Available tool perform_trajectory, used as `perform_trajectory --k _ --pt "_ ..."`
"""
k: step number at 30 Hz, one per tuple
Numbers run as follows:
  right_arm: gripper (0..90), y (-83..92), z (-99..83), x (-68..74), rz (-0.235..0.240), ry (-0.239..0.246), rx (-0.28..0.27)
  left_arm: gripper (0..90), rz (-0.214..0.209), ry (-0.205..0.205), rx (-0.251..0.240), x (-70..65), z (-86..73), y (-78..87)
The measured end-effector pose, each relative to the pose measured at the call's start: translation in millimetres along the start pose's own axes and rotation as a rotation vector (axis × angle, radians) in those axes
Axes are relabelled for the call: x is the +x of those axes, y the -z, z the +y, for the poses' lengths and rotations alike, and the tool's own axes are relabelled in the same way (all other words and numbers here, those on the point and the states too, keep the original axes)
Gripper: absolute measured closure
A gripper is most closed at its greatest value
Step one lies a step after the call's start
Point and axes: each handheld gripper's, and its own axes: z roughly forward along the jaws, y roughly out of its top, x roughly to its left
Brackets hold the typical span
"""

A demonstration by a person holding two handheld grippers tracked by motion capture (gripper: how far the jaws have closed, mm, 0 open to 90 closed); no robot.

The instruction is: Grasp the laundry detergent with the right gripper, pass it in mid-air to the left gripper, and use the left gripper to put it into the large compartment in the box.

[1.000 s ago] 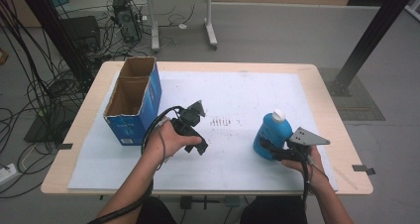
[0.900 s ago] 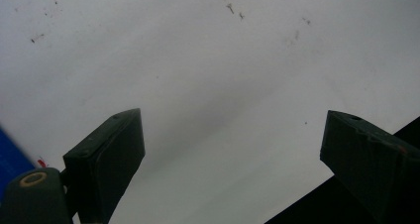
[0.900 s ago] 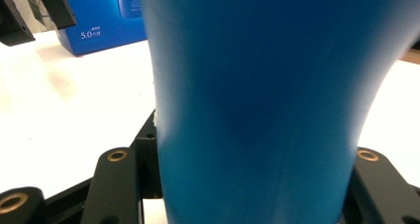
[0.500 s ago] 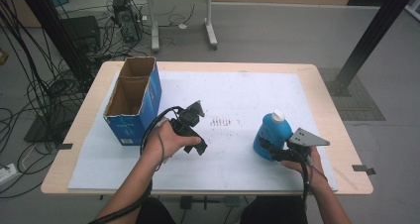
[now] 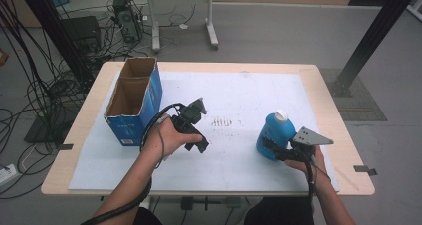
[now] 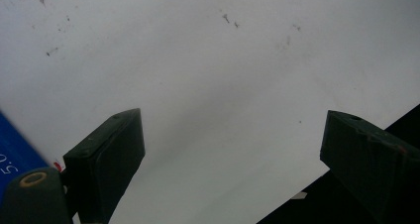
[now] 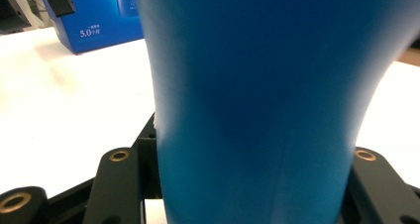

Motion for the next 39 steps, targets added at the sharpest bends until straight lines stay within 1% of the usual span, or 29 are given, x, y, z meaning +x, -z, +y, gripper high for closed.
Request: perform_trajectory --k 5,6,7,9,10,12,13,14,15,16,18,19,20,21,22,23,24,25,26,27,29,33,34,35,36,38,39 --pt "43.9 2.2 7.1 -2.6 0.016 -0.01 0.002 10.4 0.011 -0.015 -0.005 -1.0 2.4 8.0" --pt "43.9 2.8 12.9 -4.3 0.029 -0.012 -0.001 10.4 0.011 -0.034 -0.01 -1.3 3.7 14.7" --pt "43.9 2.8 12.9 -4.3 0.029 -0.012 -0.001 10.4 0.011 -0.034 -0.01 -1.3 3.7 14.7" --pt "43.9 3.3 22.4 -6.0 0.047 -0.009 -0.001 10.4 0.015 -0.051 -0.016 -2.0 5.8 23.8" --pt "43.9 3.3 25.8 -6.5 0.056 -0.006 -0.001 10.4 0.015 -0.051 -0.016 -2.0 5.8 23.8" --pt "43.9 2.8 32.4 -7.2 0.074 0.0 -0.001 10.3 0.022 -0.078 -0.018 -3.1 8.0 33.5" --pt "43.9 2.2 35.5 -7.4 0.082 0.005 0.0 10.3 0.024 -0.087 -0.019 -3.5 8.7 36.9" --pt "43.9 1.5 38.3 -7.5 0.09 0.01 -0.001 10.3 0.024 -0.087 -0.019 -3.5 8.7 36.9" --pt "43.8 0.7 41.0 -7.8 0.101 0.009 -0.001 10.3 0.024 -0.107 -0.02 -4.3 10.1 43.5" --pt "43.9 -0.3 43.6 -8.2 0.112 0.006 0.0 10.3 0.024 -0.107 -0.02 -4.3 10.1 43.5" --pt "43.8 -2.0 48.1 -8.6 0.126 0.017 0.003 10.3 0.025 -0.145 -0.022 -5.5 12.8 53.7" --pt "43.7 -3.5 51.3 -9.0 0.135 0.023 0.007 10.2 0.019 -0.16 -0.027 -5.9 13.5 57.2" --pt "43.7 -3.5 51.3 -9.0 0.135 0.023 0.007 9.9 0.019 -0.16 -0.027 -5.9 13.5 57.2" --pt "43.8 -5.5 56.2 -10.1 0.15 0.027 0.009 9.4 0.02 -0.181 -0.025 -7.0 15.2 63.8" --pt "43.8 -5.5 56.2 -10.1 0.15 0.027 0.009 9.4 0.02 -0.181 -0.025 -7.0 15.2 63.8" --pt "43.7 -7.2 61.7 -11.0 0.173 0.032 0.014 9.2 0.023 -0.197 -0.028 -8.0 15.8 67.2" --pt "43.7 -8.1 64.2 -11.1 0.183 0.035 0.013 9.0 0.019 -0.207 -0.029 -8.6 16.5 70.2" --pt "43.7 -8.9 66.6 -10.9 0.195 0.042 0.013 9.0 0.018 -0.24 -0.02 -10.0 18.0 76.2" --pt "43.7 -9.9 69.1 -10.9 0.209 0.047 0.013 9.0 0.014 -0.248 -0.021 -10.6 18.7 78.8" --pt "43.7 -11.0 71.3 -10.7 0.223 0.052 0.015 8.9 0.014 -0.248 -0.021 -10.6 18.7 78.8" --pt "43.7 -13.4 76.0 -10.2 0.253 0.062 0.02 9.0 0.014 -0.274 -0.026 -12.1 21.3 86.4" --pt "43.7 -17.9 83.6 -10.0 0.328 0.06 0.018 9.6 0.027 -0.316 -0.026 -14.7 25.2 96.4" --pt "43.7 -19.7 85.5 -10.7 0.349 0.078 0.01 9.7 0.031 -0.331 -0.029 -15.9 26.4 99.8" --pt "43.7 -19.7 85.5 -10.7 0.349 0.078 0.01 9.7 0.031 -0.331 -0.029 -15.9 26.4 99.8" --pt "43.6 -20.2 87.2 -8.7 0.369 0.064 0.015 9.7 0.024 -0.344 -0.035 -17.1 27.2 102.3" --pt "43.6 -22.7 89.6 -7.7 0.405 0.065 0.015 9.5 0.012 -0.376 -0.036 -19.5 28.7 107.4" --pt "43.6 -24.4 91.7 -6.3 0.432 0.069 0.017 9.5 0.012 -0.389 -0.036 -20.4 29.3 109.0"
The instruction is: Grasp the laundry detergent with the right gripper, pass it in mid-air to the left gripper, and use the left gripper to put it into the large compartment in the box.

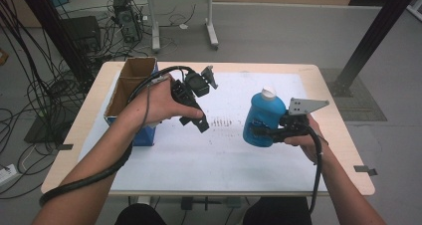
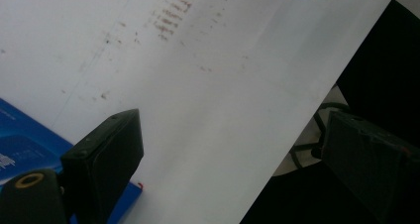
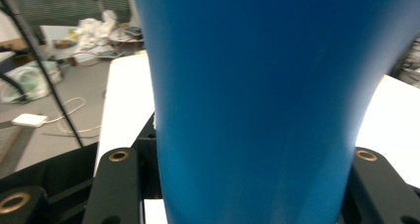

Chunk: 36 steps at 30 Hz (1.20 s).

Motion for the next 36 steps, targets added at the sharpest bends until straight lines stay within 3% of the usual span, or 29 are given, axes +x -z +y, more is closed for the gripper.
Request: perform_trajectory --k 1,2,6,15,17,36 --pt "43.6 -1.1 1.1 0.0 0.016 0.003 0.001 9.8 0.0 -0.027 0.006 -1.9 2.2 3.3" --pt "43.6 -1.1 1.1 0.0 0.016 0.003 0.001 10.6 0.0 -0.027 0.006 -1.9 2.2 3.3" --pt "43.6 -3.7 6.5 -0.9 0.111 -0.003 -0.021 10.8 0.002 -0.089 0.003 -7.1 8.5 11.0" --pt "43.6 -5.2 13.0 2.1 0.186 0.018 -0.032 10.8 -0.02 -0.162 0.015 -16.3 20.4 21.6" --pt "43.6 -6.0 13.1 2.5 0.196 0.023 -0.029 10.8 -0.032 -0.196 0.017 -20.7 25.7 24.0" --pt "43.5 -27.2 22.8 10.4 0.292 0.063 0.009 10.1 -0.035 -0.273 0.039 -35.0 44.9 28.9"
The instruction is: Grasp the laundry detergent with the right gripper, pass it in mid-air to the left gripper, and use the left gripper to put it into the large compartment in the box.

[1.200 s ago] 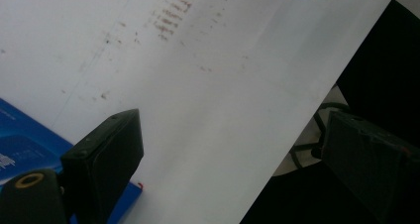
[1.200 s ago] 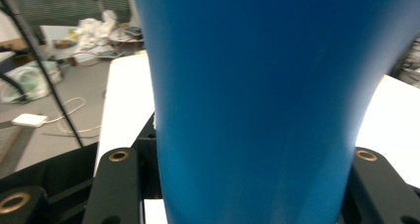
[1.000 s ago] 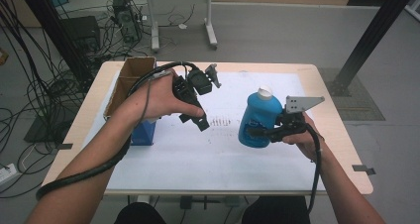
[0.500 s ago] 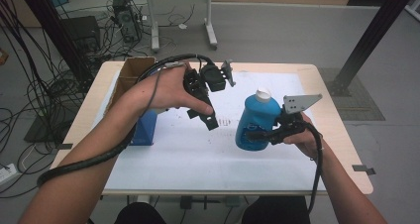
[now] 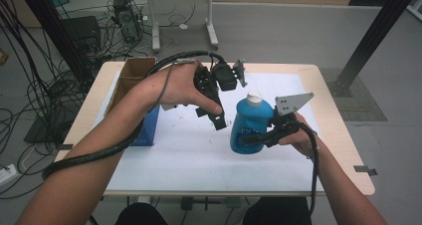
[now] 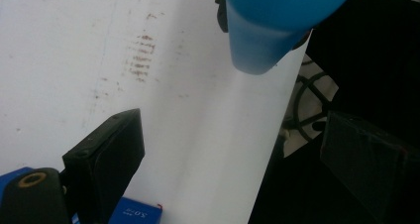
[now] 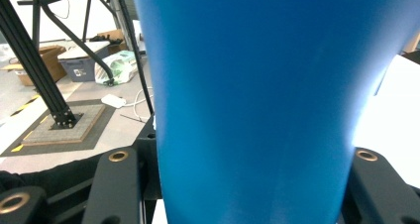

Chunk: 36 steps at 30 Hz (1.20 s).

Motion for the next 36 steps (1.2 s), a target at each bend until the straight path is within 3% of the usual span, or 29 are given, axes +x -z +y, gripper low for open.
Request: perform_trajectory --k 7,9,26,36 --pt "43.5 -10.4 3.2 0.5 0.03 0.011 0.007 9.9 0.01 -0.013 0.002 -3.0 4.3 -0.7" --pt "43.5 -15.4 4.3 0.6 0.041 0.014 0.015 9.9 0.011 -0.035 0.0 -4.6 6.7 -0.9" --pt "43.5 -34.8 9.7 3.2 0.084 0.032 0.032 10.1 -0.001 -0.098 0.026 -12.3 20.1 -6.3" --pt "43.4 -44.3 11.2 3.2 0.1 0.036 0.04 10.1 -0.005 -0.108 0.032 -15.7 24.6 -9.9"
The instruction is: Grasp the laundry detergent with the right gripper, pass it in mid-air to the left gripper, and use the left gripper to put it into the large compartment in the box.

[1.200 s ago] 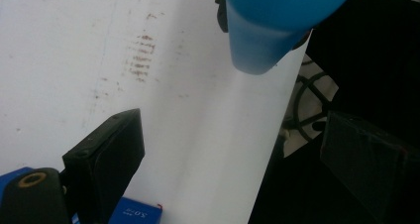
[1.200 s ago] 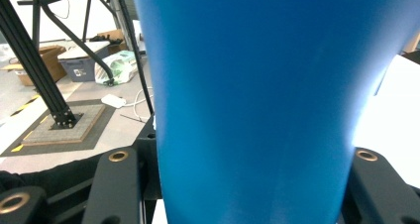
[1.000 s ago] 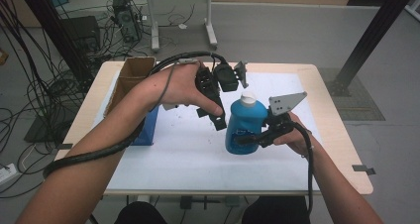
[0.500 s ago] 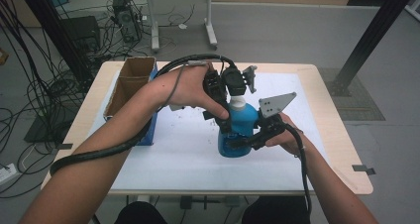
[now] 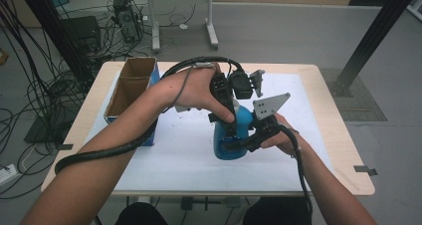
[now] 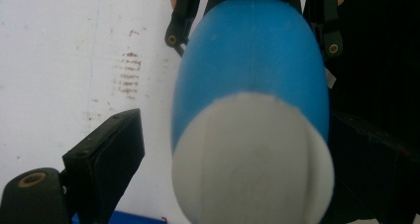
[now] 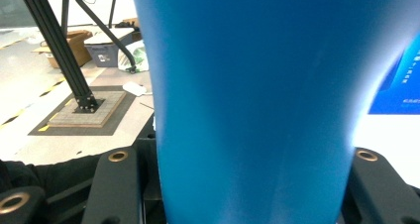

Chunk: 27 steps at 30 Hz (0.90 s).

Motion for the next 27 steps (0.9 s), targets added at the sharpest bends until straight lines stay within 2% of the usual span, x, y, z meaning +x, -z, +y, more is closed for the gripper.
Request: perform_trajectory --k 27 --pt "43.4 -2.6 0.6 0.8 0.003 0.008 0.007 10.2 -0.008 -0.001 -0.009 -0.4 -0.4 1.1"
